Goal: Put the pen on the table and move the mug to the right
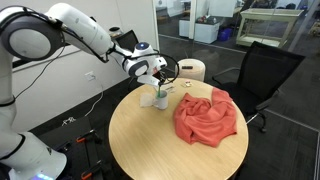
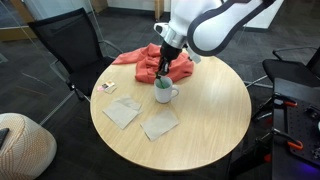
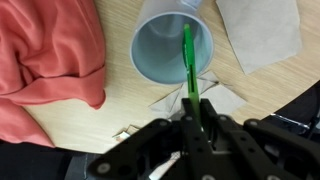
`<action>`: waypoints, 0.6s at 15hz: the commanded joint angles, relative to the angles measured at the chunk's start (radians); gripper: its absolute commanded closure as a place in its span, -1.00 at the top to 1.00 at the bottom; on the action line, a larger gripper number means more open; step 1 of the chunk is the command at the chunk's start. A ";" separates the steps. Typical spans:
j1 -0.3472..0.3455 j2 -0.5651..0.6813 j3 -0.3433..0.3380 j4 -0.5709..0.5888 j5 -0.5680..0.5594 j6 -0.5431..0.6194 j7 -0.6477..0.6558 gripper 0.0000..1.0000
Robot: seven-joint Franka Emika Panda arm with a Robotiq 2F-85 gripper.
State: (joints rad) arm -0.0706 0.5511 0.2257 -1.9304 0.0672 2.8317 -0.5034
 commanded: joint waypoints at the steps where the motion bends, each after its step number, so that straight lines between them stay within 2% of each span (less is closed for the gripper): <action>1: 0.003 -0.148 0.004 -0.158 -0.038 0.098 0.042 -0.94; 5: -0.002 -0.275 0.020 -0.281 -0.045 0.190 0.047 -0.94; 9: 0.019 -0.420 0.004 -0.416 -0.007 0.279 0.043 -0.94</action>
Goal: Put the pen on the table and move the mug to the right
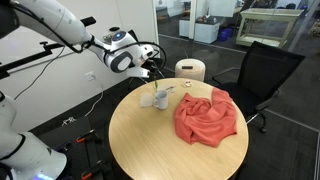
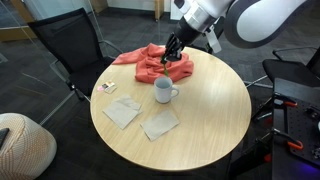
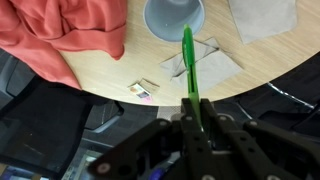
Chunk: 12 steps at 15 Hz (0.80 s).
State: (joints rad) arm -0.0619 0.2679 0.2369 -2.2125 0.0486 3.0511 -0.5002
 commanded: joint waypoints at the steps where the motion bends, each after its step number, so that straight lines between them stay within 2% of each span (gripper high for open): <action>1: 0.010 -0.173 -0.009 -0.165 0.019 0.065 0.048 -0.94; 6: -0.020 -0.305 -0.017 -0.266 0.083 0.018 0.112 -0.94; 9: -0.035 -0.329 -0.039 -0.284 0.172 -0.039 0.101 -0.94; 12: -0.058 -0.326 -0.072 -0.285 0.208 -0.134 0.108 -0.94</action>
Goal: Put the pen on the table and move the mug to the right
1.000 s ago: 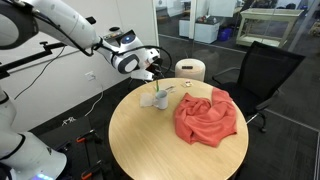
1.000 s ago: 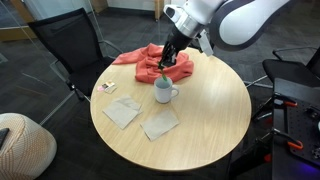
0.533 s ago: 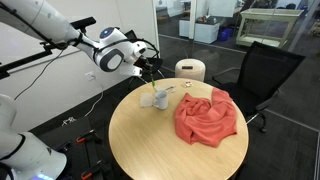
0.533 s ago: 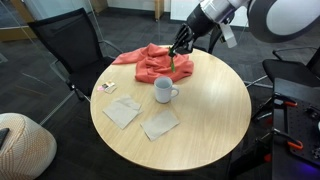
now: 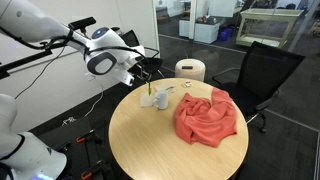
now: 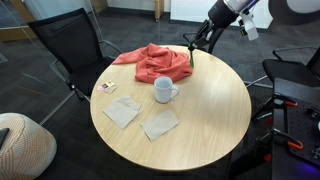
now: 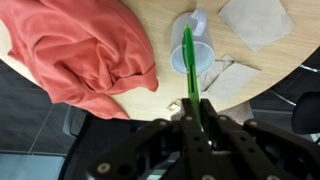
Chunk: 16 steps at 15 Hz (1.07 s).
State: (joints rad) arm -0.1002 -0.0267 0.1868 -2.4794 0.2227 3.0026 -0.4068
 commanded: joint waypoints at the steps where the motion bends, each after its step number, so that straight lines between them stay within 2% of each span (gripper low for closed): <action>1: -0.023 -0.028 -0.032 -0.015 0.060 -0.121 -0.002 -0.94; 5: -0.050 -0.006 -0.076 -0.010 0.102 -0.224 -0.005 -0.94; 6: -0.004 0.000 -0.141 -0.008 0.099 -0.245 0.007 -0.94; 9: -0.010 0.035 -0.196 0.004 0.124 -0.300 0.008 -0.94; 12: -0.029 0.081 -0.239 0.016 0.182 -0.296 -0.009 -0.94; 16: -0.064 0.174 -0.265 0.065 0.264 -0.277 0.029 -0.94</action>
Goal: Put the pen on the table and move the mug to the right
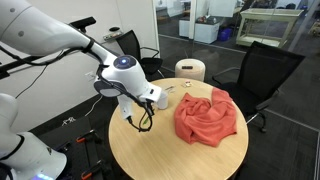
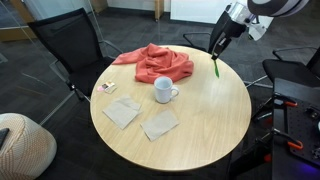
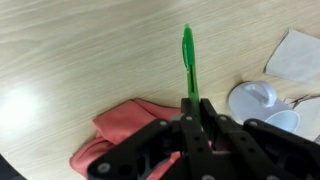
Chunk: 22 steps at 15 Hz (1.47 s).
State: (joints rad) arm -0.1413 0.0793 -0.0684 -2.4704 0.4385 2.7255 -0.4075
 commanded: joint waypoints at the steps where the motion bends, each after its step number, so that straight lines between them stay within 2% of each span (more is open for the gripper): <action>1: -0.028 0.096 -0.018 0.077 0.069 -0.004 0.027 -0.94; 4: -0.050 0.180 -0.042 0.150 0.070 -0.040 0.065 -0.94; 5: -0.080 0.205 -0.025 0.175 0.052 -0.048 0.092 -0.94; 8: -0.113 0.284 -0.028 0.261 0.017 -0.104 0.157 -0.94; 14: -0.153 0.414 -0.037 0.427 -0.047 -0.238 0.256 -0.94; 22: -0.159 0.538 -0.041 0.522 -0.096 -0.243 0.342 -0.94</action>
State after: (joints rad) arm -0.2986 0.5799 -0.1031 -1.9967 0.3760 2.5206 -0.1193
